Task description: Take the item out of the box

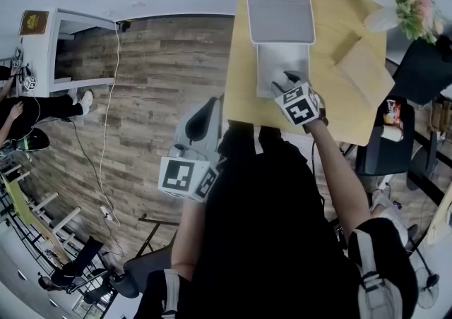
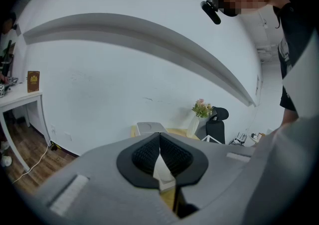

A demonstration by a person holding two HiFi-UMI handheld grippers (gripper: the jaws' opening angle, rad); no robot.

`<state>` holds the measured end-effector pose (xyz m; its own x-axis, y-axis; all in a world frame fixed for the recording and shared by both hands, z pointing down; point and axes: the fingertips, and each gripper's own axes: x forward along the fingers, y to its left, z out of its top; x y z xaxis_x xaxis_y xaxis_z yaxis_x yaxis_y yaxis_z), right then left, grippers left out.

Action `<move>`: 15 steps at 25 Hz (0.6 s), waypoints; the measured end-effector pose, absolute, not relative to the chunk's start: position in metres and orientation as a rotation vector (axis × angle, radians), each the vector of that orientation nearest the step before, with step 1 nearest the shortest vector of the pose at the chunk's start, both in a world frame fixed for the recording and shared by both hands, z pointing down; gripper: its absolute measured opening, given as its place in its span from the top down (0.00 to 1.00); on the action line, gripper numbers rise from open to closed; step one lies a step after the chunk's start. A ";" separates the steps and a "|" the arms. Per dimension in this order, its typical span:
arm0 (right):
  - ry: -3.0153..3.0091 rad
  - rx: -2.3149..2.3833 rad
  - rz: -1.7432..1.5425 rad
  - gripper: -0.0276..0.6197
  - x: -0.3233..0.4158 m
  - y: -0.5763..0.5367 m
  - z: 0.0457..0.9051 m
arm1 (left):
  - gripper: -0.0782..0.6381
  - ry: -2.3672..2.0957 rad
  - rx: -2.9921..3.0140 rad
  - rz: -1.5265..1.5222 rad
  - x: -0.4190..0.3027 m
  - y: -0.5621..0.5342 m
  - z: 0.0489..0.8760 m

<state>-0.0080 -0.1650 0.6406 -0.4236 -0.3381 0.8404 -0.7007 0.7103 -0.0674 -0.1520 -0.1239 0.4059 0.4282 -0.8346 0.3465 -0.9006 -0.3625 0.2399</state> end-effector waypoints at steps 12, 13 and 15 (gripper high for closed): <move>-2.120 0.824 0.460 0.66 0.005 -0.158 0.589 | 0.88 -1.510 2.315 0.203 -0.132 -0.106 0.395; -2.127 0.824 0.452 0.66 0.006 -0.158 0.585 | 0.88 -1.512 2.317 0.200 -0.130 -0.105 0.394; -2.143 0.825 0.443 0.66 0.007 -0.157 0.575 | 0.88 -1.515 2.319 0.195 -0.127 -0.103 0.393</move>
